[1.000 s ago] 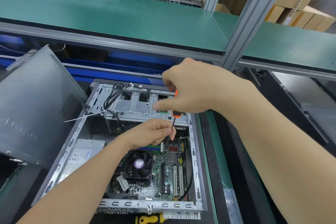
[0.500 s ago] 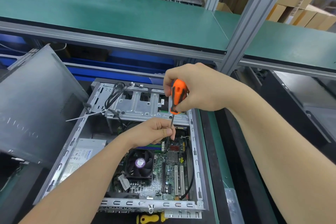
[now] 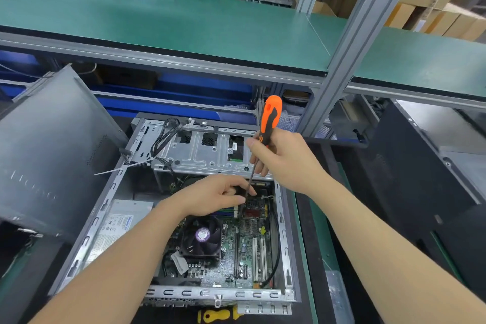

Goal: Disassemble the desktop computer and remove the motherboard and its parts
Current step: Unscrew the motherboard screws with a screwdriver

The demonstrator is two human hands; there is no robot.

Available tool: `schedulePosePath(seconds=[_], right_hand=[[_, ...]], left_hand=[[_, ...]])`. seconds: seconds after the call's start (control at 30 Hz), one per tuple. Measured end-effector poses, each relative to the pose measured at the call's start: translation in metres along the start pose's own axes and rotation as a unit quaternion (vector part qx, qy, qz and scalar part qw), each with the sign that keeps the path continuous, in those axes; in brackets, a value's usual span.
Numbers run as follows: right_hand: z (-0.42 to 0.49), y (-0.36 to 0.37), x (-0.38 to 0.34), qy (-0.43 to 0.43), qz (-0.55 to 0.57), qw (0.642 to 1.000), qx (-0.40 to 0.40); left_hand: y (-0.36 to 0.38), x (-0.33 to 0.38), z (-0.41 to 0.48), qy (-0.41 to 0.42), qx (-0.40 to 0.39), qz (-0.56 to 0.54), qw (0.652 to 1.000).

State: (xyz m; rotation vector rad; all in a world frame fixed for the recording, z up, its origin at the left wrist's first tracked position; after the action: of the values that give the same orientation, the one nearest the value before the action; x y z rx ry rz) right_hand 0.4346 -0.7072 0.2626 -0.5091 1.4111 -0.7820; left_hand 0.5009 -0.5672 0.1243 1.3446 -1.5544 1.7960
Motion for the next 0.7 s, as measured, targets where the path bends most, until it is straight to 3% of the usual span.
schedulePosePath(seconds=[0.3, 0.7], right_hand=[[-0.005, -0.020, -0.005, 0.007, 0.008, 1.000, 0.023], [-0.009, -0.037, -0.010, 0.012, 0.052, 0.998, 0.040]], left_hand=[[0.000, -0.024, -0.002, -0.026, -0.015, 0.195, 0.980], [0.014, -0.024, 0.008, -0.031, -0.006, 0.177, 0.984]])
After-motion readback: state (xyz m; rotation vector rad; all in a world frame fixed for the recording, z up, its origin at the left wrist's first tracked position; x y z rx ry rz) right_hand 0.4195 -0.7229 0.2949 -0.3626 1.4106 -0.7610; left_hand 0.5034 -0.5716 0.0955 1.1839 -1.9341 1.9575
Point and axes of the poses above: each hand's wrist, its own z-axis towards the middle knuckle, its own y-axis out of the palm, x = y × z, the point moved 5 cm from there along z, towards the middle knuckle, and after that the axes turned 3 degrees about y, right-handed, at the moved point
